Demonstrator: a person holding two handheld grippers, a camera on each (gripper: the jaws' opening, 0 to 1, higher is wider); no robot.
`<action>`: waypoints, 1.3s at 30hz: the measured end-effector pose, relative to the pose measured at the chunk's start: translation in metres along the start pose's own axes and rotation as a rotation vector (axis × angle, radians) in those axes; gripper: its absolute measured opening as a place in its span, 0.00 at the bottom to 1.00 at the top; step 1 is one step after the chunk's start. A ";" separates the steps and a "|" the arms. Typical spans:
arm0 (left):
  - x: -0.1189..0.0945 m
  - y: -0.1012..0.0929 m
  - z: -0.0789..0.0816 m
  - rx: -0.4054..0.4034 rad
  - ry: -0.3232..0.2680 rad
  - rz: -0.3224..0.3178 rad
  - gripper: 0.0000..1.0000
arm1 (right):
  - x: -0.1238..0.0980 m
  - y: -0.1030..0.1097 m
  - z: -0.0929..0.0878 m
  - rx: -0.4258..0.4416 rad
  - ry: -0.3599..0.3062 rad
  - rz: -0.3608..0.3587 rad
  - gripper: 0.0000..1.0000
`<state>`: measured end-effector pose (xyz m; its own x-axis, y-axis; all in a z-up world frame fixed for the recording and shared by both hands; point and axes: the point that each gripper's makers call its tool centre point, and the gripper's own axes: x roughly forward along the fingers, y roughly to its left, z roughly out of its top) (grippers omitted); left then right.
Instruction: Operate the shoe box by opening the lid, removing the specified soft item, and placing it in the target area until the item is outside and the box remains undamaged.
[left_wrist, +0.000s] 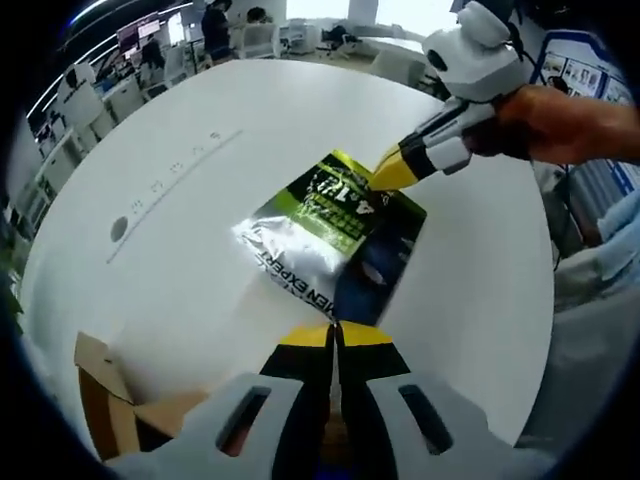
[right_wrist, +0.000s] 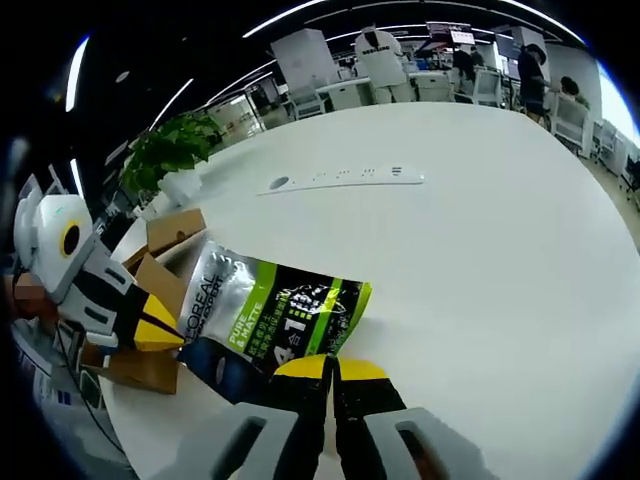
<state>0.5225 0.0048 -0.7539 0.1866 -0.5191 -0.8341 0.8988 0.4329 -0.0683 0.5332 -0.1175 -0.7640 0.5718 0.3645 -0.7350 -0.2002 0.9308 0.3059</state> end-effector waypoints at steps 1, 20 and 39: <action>0.001 0.000 -0.001 0.006 0.005 -0.002 0.00 | 0.001 -0.001 -0.002 -0.001 0.005 0.000 0.00; 0.017 -0.003 -0.013 0.113 0.100 -0.022 0.01 | 0.012 -0.003 -0.011 -0.028 0.039 -0.004 0.00; 0.026 -0.005 -0.025 0.174 0.213 -0.033 0.01 | 0.016 -0.001 -0.016 -0.044 0.052 0.001 0.00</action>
<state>0.5135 0.0077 -0.7884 0.0850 -0.3559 -0.9306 0.9612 0.2755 -0.0175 0.5296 -0.1119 -0.7854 0.5300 0.3651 -0.7654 -0.2364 0.9304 0.2801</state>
